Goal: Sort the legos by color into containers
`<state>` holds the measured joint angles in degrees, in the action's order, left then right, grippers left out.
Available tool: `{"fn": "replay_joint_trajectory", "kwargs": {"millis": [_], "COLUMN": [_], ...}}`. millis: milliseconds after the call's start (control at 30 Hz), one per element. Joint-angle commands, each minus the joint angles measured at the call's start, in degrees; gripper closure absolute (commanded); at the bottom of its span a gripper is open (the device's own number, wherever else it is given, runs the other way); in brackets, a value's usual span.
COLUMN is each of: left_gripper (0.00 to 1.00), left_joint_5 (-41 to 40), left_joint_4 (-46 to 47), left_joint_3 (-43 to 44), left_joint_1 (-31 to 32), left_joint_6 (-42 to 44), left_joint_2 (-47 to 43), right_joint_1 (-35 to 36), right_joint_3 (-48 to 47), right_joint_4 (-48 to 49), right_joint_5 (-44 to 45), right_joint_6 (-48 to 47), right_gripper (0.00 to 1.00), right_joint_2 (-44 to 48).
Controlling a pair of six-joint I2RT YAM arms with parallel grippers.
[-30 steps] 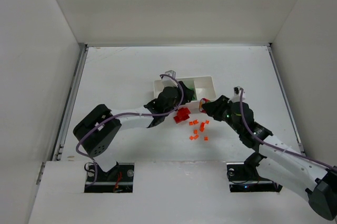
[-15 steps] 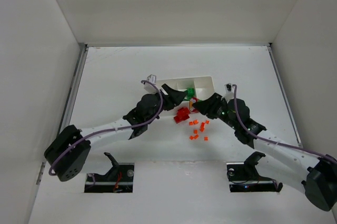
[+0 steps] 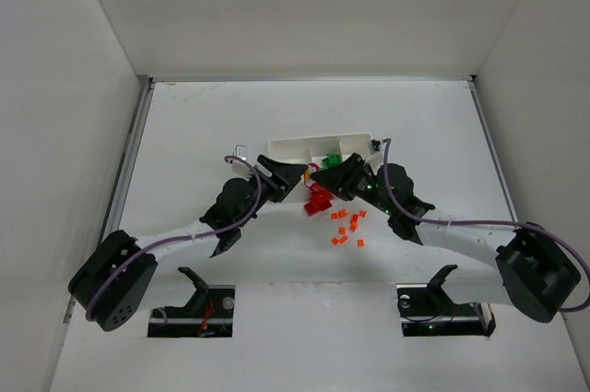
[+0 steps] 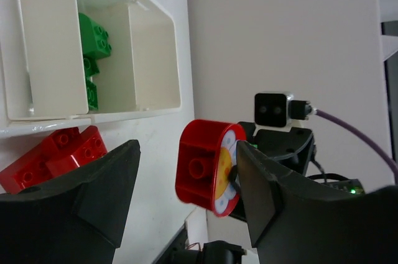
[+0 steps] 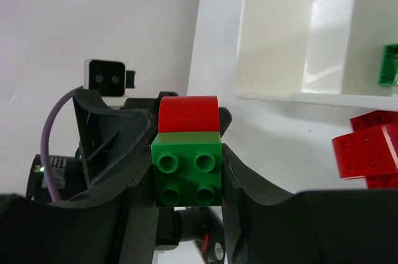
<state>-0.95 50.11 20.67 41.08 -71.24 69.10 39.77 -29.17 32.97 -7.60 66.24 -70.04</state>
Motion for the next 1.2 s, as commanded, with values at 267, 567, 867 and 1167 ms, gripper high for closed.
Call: {"fn": "replay_joint_trajectory", "kwargs": {"millis": [267, 567, 867, 1167], "left_gripper": [0.45, 0.61, 0.84, 0.88], "left_joint_5": [4.4, 4.4, 4.1, 4.0], "left_joint_4": [17.0, 18.0, 17.7, 16.7], "left_joint_3": [-2.9, -2.6, -3.1, -4.8], "left_joint_1": [-3.7, -3.9, -3.5, -4.7], "left_joint_6": [-6.5, -6.7, -6.5, -6.3], "left_joint_2": [2.4, 2.0, 0.9, -0.5], "right_joint_1": [2.7, 4.0, 4.0, 3.9], "right_joint_3": [-2.3, -2.4, -1.6, 0.6], "right_joint_4": [17.3, 19.4, 20.5, 21.8], "right_joint_5": [-3.3, -3.2, -2.6, -2.5], "right_joint_6": [8.8, 10.3, 11.6, 11.1], "right_gripper": [0.86, 0.85, 0.73, 0.46], "right_joint_2": [-5.3, -8.4, -9.8, -8.4]}}
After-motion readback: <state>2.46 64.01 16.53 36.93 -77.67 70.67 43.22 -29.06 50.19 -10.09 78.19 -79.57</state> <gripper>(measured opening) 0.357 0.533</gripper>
